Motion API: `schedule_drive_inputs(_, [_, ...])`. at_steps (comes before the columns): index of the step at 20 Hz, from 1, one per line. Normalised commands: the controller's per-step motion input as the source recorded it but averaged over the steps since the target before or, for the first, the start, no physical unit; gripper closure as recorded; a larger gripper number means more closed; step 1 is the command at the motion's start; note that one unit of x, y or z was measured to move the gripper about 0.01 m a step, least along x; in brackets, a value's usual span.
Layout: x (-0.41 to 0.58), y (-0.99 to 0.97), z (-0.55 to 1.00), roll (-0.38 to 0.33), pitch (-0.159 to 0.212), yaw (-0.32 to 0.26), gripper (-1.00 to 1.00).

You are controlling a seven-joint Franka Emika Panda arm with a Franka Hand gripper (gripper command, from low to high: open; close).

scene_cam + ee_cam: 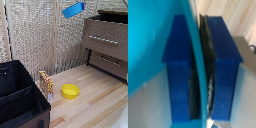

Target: Kindly move your gripper toward the top drawer's handle. With caution, hold the handle robustly using your gripper and pull open the top drawer. Let the handle go. Relocate your gripper to the bowl placed in the background. Gently hold the bowl using your gripper. Bring the gripper and the bowl to the ajar drawer. Softly release the bowl into it.

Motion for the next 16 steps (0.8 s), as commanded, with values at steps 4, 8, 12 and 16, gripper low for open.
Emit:
schedule_drive_inputs(4, [-0.041, -0.86, 0.76, 0.109, 0.092, -0.039, 1.00])
schedule_drive_inputs(8, [-0.011, -0.89, 0.70, 0.126, 0.068, -0.015, 1.00])
schedule_drive_inputs(12, [-0.134, -0.93, 0.56, 0.132, 0.059, -0.006, 1.00])
schedule_drive_inputs(16, [-0.246, -0.98, 0.25, 0.104, 0.064, -0.017, 1.00])
